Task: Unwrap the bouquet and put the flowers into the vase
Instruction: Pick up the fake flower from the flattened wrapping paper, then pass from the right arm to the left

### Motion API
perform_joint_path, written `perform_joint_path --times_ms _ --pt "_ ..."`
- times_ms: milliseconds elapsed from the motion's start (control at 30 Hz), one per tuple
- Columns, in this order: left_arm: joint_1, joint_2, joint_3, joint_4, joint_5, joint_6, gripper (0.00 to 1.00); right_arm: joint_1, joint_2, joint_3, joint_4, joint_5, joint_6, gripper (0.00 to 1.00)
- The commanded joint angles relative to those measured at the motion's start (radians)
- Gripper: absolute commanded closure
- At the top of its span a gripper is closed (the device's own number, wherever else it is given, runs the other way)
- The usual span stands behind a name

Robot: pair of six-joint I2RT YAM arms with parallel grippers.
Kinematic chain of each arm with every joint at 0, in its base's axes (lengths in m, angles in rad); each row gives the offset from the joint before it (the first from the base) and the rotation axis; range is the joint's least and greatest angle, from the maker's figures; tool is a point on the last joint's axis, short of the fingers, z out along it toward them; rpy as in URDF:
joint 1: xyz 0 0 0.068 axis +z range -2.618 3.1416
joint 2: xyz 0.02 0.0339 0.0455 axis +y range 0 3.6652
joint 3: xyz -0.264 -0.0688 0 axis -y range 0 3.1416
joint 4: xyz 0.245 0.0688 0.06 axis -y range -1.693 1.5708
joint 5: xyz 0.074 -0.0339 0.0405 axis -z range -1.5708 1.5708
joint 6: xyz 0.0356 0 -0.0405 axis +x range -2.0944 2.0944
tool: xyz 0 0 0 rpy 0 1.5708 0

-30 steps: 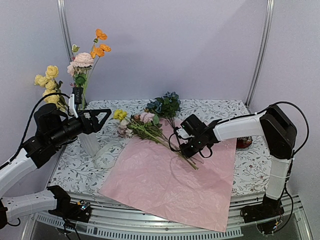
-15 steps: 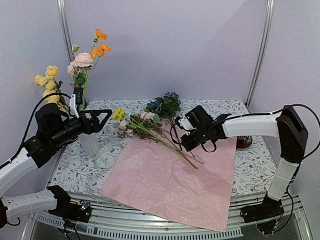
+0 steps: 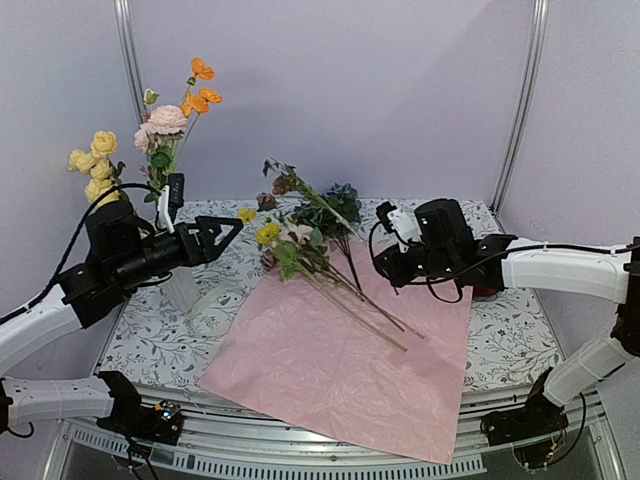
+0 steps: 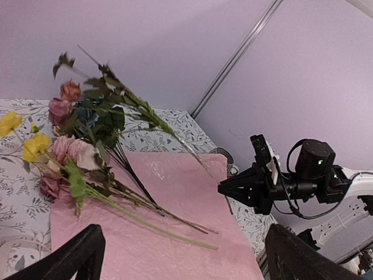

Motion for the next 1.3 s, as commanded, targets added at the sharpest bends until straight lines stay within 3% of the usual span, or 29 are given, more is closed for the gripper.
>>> perform_joint_path --times_ms 0,367,400,467,600,833,1267 --pt "-0.089 0.052 0.005 0.117 -0.042 -0.055 0.02 -0.004 -0.104 -0.058 0.160 -0.032 0.033 0.96" --pt "-0.265 0.298 0.094 0.423 -0.090 -0.003 0.02 -0.004 -0.327 -0.235 0.399 -0.201 0.051 0.96" --pt "-0.274 0.324 0.108 0.451 -0.092 0.007 0.04 -0.003 -0.344 -0.250 0.420 -0.222 0.050 0.96" --pt "-0.289 0.371 0.131 0.528 -0.090 0.040 0.19 -0.004 -0.372 -0.279 0.467 -0.271 0.052 0.96" --pt "-0.300 0.443 0.190 0.613 -0.078 0.067 0.22 -0.002 -0.412 -0.323 0.565 -0.346 0.079 0.96" --pt "-0.300 0.495 0.232 0.790 -0.020 0.087 0.31 0.032 -0.407 -0.345 0.651 -0.394 0.104 0.96" --pt "-0.301 0.505 0.250 0.870 0.028 0.096 0.40 0.100 -0.300 -0.330 0.765 -0.464 0.163 0.97"
